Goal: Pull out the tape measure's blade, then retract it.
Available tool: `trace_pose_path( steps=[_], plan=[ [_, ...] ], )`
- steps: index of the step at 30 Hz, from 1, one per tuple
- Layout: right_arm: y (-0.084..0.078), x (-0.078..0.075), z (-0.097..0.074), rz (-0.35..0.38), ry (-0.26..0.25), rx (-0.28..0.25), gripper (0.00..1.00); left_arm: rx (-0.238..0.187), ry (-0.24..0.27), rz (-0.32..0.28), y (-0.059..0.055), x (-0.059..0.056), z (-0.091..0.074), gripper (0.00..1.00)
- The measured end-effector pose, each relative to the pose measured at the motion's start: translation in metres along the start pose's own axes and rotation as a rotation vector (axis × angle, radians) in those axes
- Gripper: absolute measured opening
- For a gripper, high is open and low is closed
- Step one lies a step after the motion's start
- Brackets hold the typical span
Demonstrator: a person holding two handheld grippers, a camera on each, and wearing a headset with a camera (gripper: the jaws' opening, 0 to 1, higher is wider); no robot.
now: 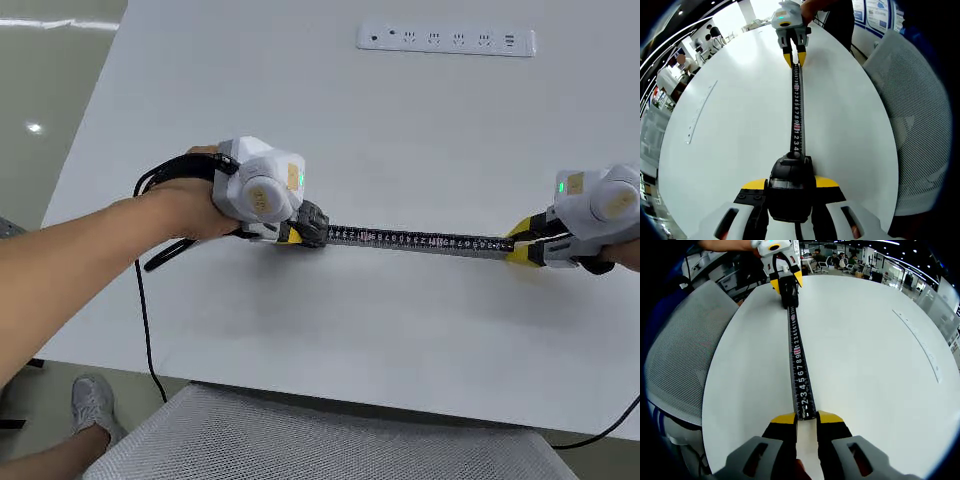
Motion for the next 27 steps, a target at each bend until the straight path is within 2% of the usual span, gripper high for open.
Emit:
trace_pose_path(
  steps=[13, 17, 23, 27],
  plan=[
    [0.0029, 0.0020, -0.0006, -0.080, 0.001, 0.033, 0.12, -0.014, 0.015, 0.009, 0.0011, -0.0006, -0.0006, 0.31],
    [0.0034, 0.0016, -0.0008, -0.092, 0.003, 0.041, 0.13, -0.008, 0.031, 0.031, -0.0036, 0.0030, 0.0043, 0.33],
    [0.0037, 0.0011, -0.0010, -0.098, 0.007, 0.049, 0.13, -0.013, 0.041, 0.019, -0.0066, 0.0063, 0.0077, 0.35],
    [0.0048, 0.0014, -0.0007, -0.093, 0.005, 0.053, 0.14, -0.021, 0.058, -0.012, -0.0079, 0.0079, 0.0033, 0.40]
  ],
)
Point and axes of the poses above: the centre of the closed fingertips' face, and the gripper's own axes: z roughly forward along the fingers, x roughly to its left, y roughly out of its top, the point moved 6 cm from there along -z, roughly backward along the fingers, and after that the axes turned 12 degrees about -y, right-handed, at the moved point
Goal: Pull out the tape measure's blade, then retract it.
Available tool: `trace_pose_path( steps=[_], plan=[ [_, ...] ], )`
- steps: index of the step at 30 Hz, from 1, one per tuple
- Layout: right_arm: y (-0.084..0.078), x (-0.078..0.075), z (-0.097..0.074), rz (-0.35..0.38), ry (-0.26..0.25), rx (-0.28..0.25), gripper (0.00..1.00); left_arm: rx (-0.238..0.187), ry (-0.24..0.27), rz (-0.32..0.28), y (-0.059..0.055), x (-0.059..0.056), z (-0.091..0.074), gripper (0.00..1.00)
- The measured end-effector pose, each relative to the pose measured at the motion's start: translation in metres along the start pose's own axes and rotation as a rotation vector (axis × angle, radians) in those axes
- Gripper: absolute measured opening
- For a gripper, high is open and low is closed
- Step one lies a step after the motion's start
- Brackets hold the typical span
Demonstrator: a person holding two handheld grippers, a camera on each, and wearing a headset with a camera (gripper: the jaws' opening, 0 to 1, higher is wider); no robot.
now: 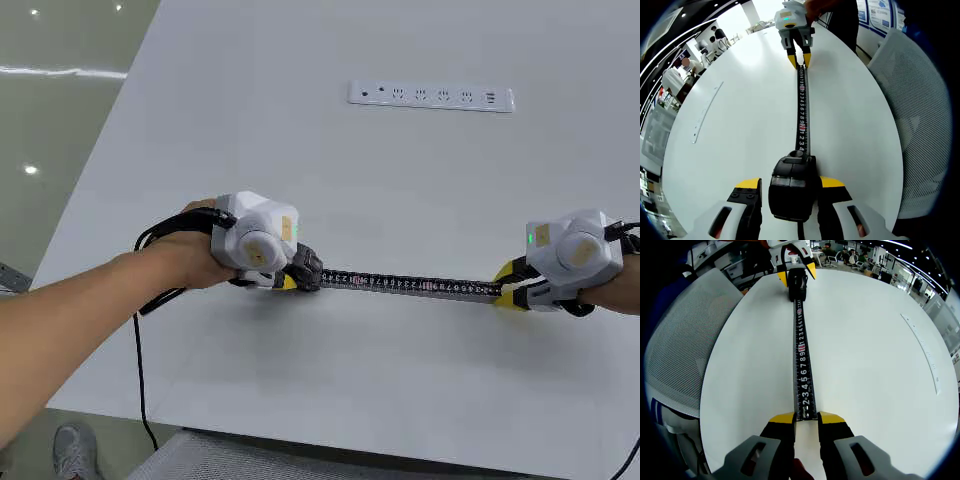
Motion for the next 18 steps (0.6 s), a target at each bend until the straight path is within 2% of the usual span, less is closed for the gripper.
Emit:
trace_pose_path(
  steps=[4, 9, 11, 15, 18],
  plan=[
    [0.001, -0.001, 0.001, 0.004, -0.005, 0.001, 0.14, -0.025, 0.023, -0.061, -0.003, 0.000, -0.008, 0.41],
    [0.002, -0.001, 0.001, 0.022, -0.014, 0.002, 0.17, -0.058, 0.046, -0.134, -0.011, -0.007, -0.015, 0.46],
    [0.002, -0.001, 0.002, 0.025, -0.020, 0.001, 0.17, -0.085, 0.057, -0.177, -0.013, -0.011, -0.018, 0.48],
    [0.003, 0.000, 0.001, 0.043, -0.031, 0.000, 0.19, -0.179, 0.090, -0.305, -0.016, -0.019, -0.025, 0.51],
    [0.003, -0.001, 0.001, 0.060, -0.057, 0.006, 0.28, -0.227, 0.117, -0.386, -0.020, -0.024, -0.030, 0.54]
  ],
)
Point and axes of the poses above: the centre of the closed fingertips' face, and the gripper's own axes: z roughly forward along the fingers, x roughly to its left, y roughly out of its top, the point moved 6 cm from there along -z, roughly backward along the fingers, and after that the axes turned 12 degrees about -y, right-handed, at the moved point
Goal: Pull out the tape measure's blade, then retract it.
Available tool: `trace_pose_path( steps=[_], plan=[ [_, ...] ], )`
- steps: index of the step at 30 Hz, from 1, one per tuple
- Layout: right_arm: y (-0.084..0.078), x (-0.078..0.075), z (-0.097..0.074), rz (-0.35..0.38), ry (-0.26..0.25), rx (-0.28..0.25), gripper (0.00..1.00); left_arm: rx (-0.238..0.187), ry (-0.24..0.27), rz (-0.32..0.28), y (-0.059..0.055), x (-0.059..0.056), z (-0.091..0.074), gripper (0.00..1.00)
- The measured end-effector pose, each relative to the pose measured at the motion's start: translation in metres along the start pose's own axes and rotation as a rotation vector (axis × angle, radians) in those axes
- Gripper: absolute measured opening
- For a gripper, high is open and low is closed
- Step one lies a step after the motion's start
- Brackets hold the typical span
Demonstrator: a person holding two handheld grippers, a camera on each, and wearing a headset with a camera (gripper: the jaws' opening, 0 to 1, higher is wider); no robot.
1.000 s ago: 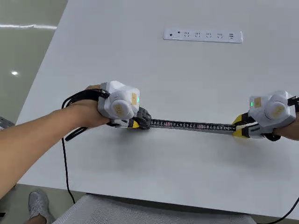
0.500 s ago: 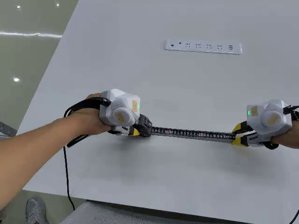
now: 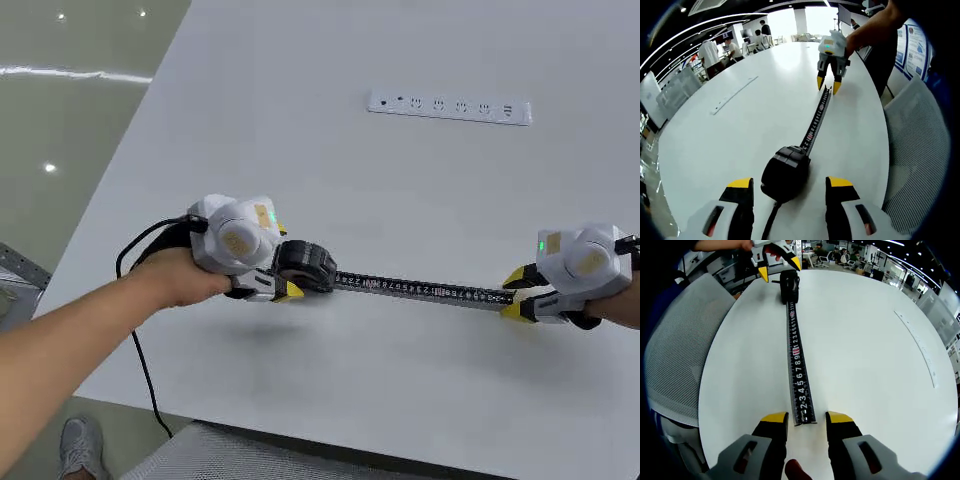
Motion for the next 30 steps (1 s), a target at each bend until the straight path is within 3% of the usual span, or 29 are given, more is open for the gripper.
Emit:
trace_pose_path(
  steps=[2, 5, 7, 17, 30],
  plan=[
    [0.000, -0.001, -0.001, 0.023, -0.021, 0.005, 0.35, -0.034, 0.023, -0.031, -0.003, 0.000, -0.004, 0.56],
    [0.003, -0.002, -0.007, 0.057, -0.036, -0.012, 0.35, -0.059, 0.061, -0.104, -0.002, -0.008, -0.009, 0.58],
    [0.006, -0.002, -0.013, 0.079, -0.049, -0.026, 0.36, -0.083, 0.079, -0.103, -0.003, -0.010, -0.013, 0.62],
    [0.014, 0.004, -0.041, 0.207, -0.117, -0.075, 0.42, -0.157, 0.163, -0.230, -0.015, -0.019, -0.031, 0.72],
    [0.008, 0.025, -0.078, 0.399, -0.208, -0.132, 0.52, -0.193, 0.209, -0.303, -0.022, -0.037, -0.051, 0.80]
  ],
)
Point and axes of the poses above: the centre of the closed fingertips' face, and the gripper's own axes: z roughly forward along the fingers, x roughly to its left, y roughly out of its top, the point moved 6 cm from there along -z, roughly backward along the fingers, and after that the axes turned 12 degrees about -y, right-handed, at the moved point
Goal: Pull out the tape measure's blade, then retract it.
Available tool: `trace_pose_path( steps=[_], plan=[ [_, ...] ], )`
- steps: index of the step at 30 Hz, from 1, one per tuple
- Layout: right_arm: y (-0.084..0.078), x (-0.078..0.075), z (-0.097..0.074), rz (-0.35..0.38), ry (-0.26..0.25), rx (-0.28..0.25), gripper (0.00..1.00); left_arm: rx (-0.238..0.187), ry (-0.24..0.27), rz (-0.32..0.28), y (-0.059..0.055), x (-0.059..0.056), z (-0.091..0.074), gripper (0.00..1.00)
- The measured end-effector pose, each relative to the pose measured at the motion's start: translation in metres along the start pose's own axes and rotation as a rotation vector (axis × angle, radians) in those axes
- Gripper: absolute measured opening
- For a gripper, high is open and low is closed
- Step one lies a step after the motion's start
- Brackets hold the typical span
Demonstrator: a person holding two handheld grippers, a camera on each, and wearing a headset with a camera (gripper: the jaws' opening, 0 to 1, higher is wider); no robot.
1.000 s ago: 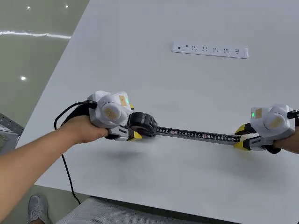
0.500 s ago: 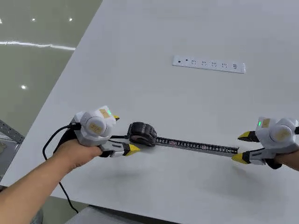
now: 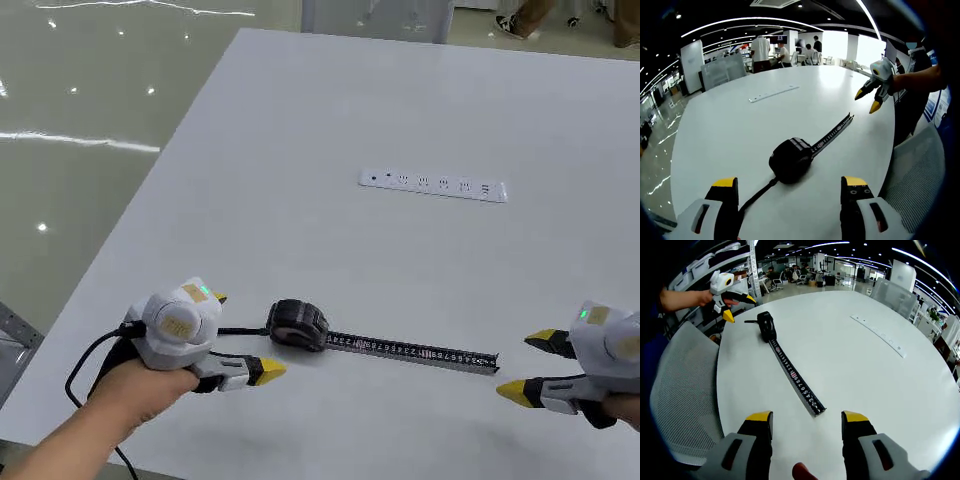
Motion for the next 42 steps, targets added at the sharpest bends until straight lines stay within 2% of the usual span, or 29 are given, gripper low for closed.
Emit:
trace_pose_path(
  steps=[9, 19, 29, 42],
  plan=[
    [-0.014, 0.012, -0.027, 0.116, -0.054, -0.031, 0.60, -0.028, 0.023, -0.027, 0.004, -0.013, -0.017, 0.85],
    [-0.013, 0.034, -0.062, 0.212, -0.096, -0.066, 0.71, -0.060, 0.045, -0.066, 0.009, -0.028, -0.031, 0.87],
    [-0.010, 0.049, -0.099, 0.260, -0.130, -0.084, 0.80, -0.096, 0.058, -0.134, 0.008, -0.046, -0.048, 0.91],
    [-0.002, 0.063, -0.140, 0.302, -0.144, -0.089, 0.87, -0.112, 0.101, -0.173, 0.008, -0.059, -0.082, 0.90]
  ],
)
Point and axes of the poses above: the centre of the closed fingertips' face, and the gripper's own axes: z roughly forward along the fingers, x roughly to its left, y roughly out of its top, the point moved 6 cm from there along -z, roughly backward along the fingers, and after that the axes turned 12 degrees about -y, right-handed, at the moved point
